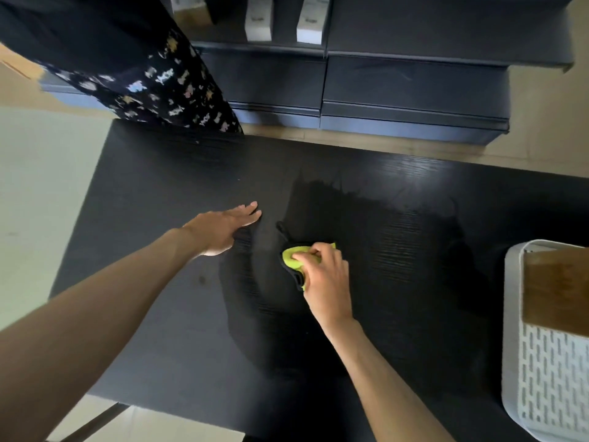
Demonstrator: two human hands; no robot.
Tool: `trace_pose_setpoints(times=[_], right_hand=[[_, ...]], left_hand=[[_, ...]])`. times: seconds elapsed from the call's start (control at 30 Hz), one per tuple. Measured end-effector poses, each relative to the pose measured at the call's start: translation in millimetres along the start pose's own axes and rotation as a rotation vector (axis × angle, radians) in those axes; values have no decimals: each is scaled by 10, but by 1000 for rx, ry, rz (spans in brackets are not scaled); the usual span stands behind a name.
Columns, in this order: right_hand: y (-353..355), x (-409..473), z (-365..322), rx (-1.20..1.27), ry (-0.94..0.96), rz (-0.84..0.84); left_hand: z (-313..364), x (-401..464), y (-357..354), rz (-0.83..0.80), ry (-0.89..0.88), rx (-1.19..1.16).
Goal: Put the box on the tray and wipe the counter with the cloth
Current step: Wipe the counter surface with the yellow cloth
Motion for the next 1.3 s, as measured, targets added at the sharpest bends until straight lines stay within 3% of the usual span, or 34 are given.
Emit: trace_pose_setpoints(times=[0.2, 0.43, 0.57, 0.7, 1.03, 1.3], right_hand=[[-412, 238, -843, 45, 19, -72], [-499, 454, -997, 33, 7, -69], [-258, 466, -613, 8, -87, -24], [111, 379, 13, -44, -142, 5], [882, -194, 1510, -202, -317, 71], [1160, -220, 2170, -105, -395, 241]], left_hand=[[86, 14, 202, -59, -4, 77], [117, 102, 299, 147, 68, -44], [98, 47, 283, 255, 142, -128], [175, 113, 285, 314, 89, -142], [111, 426, 30, 254, 244, -248], [81, 353, 62, 184, 237, -205]])
Point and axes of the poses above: each hand's wrist, its own x-axis towards the middle knuckle, its own y-axis out of the back of the hand, z = x × y, the point moved 4 cm from there along x, towards the middle knuckle, and after that the axes turned 1 degree about -x, right-handed, at the moved point
